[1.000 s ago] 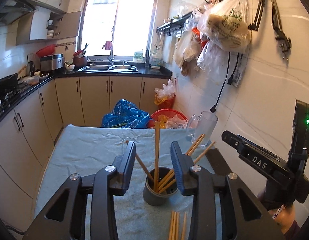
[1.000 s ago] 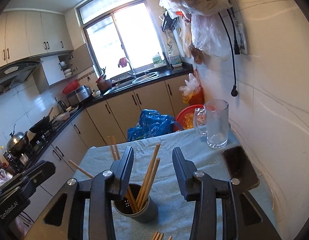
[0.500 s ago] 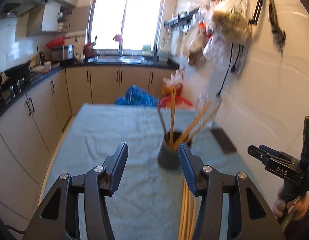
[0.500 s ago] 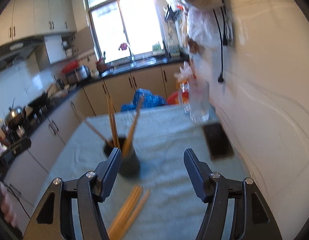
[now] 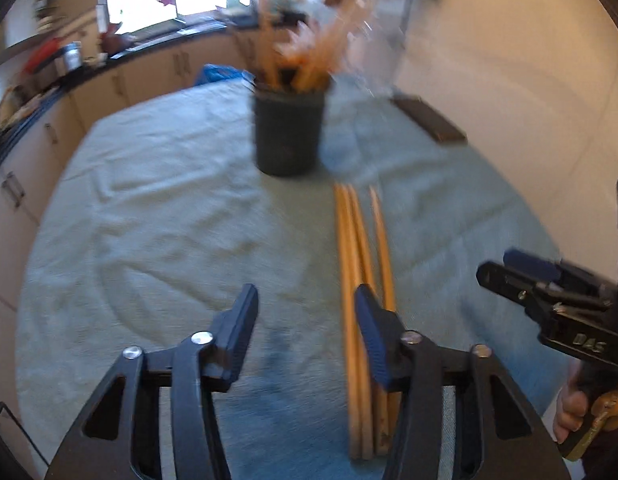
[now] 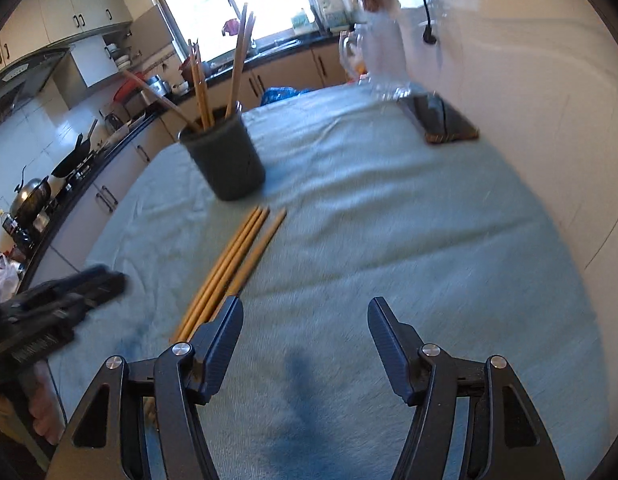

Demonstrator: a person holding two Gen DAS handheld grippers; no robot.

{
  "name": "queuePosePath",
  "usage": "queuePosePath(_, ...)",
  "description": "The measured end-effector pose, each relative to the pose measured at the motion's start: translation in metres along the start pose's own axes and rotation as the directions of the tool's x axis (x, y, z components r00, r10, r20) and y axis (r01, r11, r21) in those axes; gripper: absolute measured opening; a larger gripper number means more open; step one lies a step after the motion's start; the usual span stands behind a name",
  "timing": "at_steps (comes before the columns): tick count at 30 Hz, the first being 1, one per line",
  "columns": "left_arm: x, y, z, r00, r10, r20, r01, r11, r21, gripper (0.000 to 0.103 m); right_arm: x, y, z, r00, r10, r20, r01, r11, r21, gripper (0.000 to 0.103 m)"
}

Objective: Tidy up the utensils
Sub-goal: 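Grasp a chopstick from the row with the left gripper while the right gripper grasps another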

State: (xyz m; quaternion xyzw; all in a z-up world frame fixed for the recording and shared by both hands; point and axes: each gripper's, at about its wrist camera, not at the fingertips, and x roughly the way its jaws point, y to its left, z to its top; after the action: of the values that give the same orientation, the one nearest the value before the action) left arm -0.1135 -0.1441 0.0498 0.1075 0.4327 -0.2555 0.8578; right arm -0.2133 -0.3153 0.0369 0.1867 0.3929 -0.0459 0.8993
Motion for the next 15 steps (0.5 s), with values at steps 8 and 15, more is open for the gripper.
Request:
queuePosePath(8, 0.043, -0.013, 0.011, 0.995, -0.058, -0.085, 0.060, 0.998, 0.028, 0.010, -0.004, 0.000, 0.003, 1.000, 0.011, 0.022, -0.011, 1.000, 0.009, 0.069)
queuePosePath(15, 0.060, -0.022, 0.023, 0.995, 0.015, -0.100, -0.008, 0.997, 0.079, 0.007, 0.004, -0.001, 0.000, 1.000, 0.018, 0.002, -0.018, 0.999, 0.028, 0.069)
